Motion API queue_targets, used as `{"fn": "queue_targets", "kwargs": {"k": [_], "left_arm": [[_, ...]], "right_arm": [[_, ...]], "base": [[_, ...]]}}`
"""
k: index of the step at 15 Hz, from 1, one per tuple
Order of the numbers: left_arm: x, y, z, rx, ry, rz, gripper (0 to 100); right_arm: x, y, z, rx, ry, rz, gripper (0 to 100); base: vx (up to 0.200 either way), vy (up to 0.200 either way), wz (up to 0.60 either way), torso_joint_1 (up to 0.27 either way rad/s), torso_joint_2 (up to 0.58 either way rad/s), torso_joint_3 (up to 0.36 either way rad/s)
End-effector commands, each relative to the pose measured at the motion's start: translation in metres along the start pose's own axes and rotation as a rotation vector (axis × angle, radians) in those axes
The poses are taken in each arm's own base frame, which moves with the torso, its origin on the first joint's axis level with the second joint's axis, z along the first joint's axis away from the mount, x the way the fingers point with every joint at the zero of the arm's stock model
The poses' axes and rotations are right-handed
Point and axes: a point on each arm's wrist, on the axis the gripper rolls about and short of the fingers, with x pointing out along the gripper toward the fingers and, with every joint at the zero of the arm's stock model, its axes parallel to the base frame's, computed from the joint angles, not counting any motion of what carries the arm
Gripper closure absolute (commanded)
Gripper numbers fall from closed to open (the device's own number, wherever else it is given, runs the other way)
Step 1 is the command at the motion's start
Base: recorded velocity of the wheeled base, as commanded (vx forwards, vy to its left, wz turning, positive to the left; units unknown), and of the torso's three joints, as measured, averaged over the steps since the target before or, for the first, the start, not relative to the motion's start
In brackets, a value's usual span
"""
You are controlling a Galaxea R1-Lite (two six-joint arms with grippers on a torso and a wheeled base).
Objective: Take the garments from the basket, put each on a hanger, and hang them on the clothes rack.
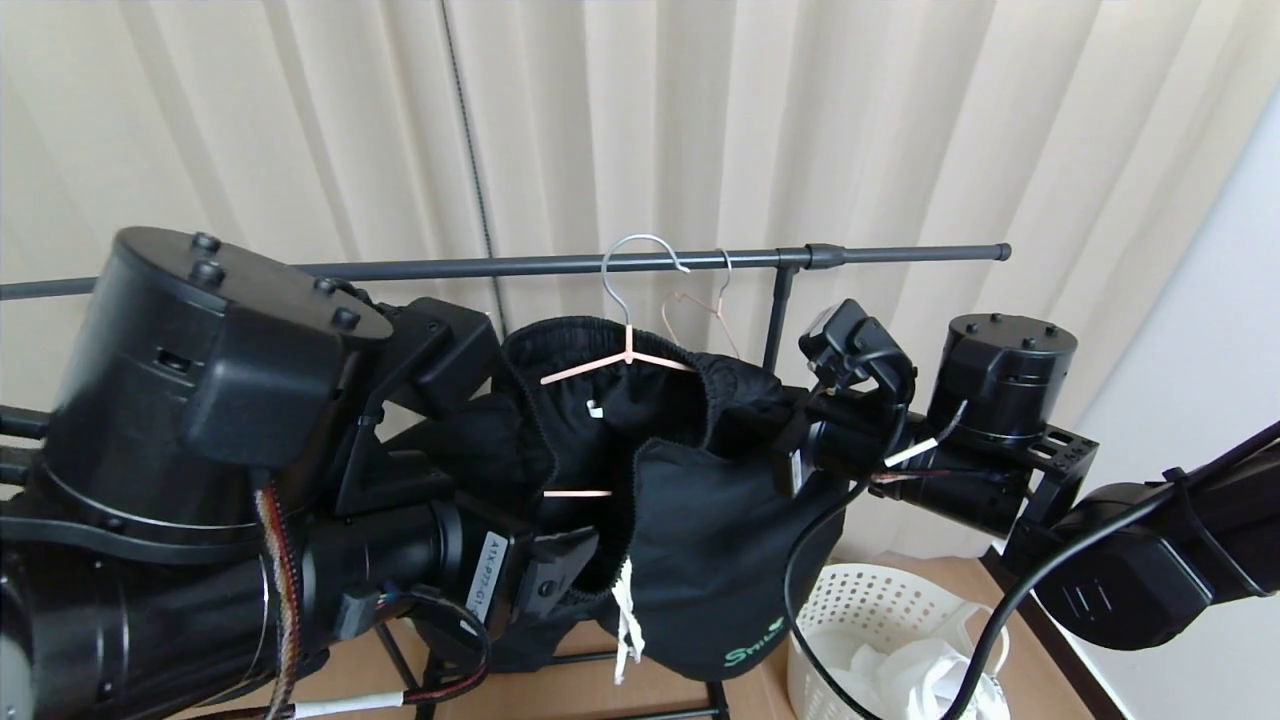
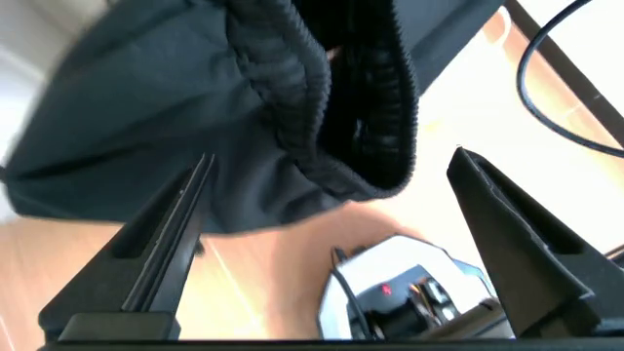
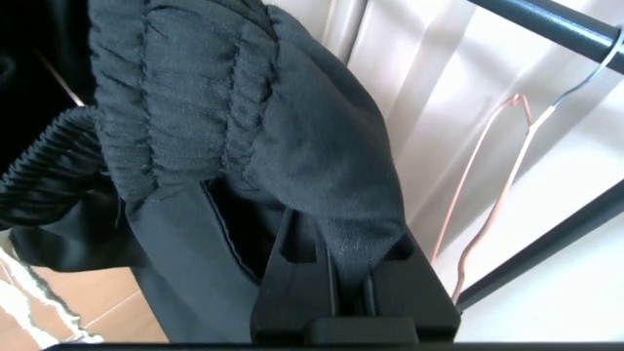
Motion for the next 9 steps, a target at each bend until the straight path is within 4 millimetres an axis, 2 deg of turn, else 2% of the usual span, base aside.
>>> {"fn": "queue_targets", "kwargs": {"k": [1, 3, 6, 8, 9], "left_arm": [[-0.008, 0.005, -0.006, 0.015, -0.026, -0.002, 0], [-0.013, 0.009, -0.007, 0.032, -0.046, 0.005, 0], [-0.019, 0.027, -0.003, 0.085, -0.081, 0.06, 0], [-0.017, 0.038, 0.001, 0.13, -0.115, 0.095, 0], [-0.013, 0.051, 0.005, 0.164, -0.154, 0.091, 0]], "right_arm": [[0.0, -0.001, -0.001, 0.001, 0.003, -0.001, 100], [-0.001, -0.003, -0.002, 0.002, 0.006, -0.007, 100], [-0.001, -0.004, -0.003, 0.003, 0.006, 0.0, 100], [-0.002, -0.003, -0.003, 0.002, 0.006, 0.012, 100], [-0.003, -0.003, -0.004, 0.003, 0.008, 0.016, 100]], "base": [[0.0, 0.0, 0.0, 0.0, 0.0, 0.0], [0.0, 0.0, 0.0, 0.0, 0.0, 0.0], [0.0, 0.0, 0.0, 0.0, 0.0, 0.0], [0.0, 0.0, 0.0, 0.0, 0.0, 0.0], [0.0, 0.0, 0.0, 0.0, 0.0, 0.0]]}}
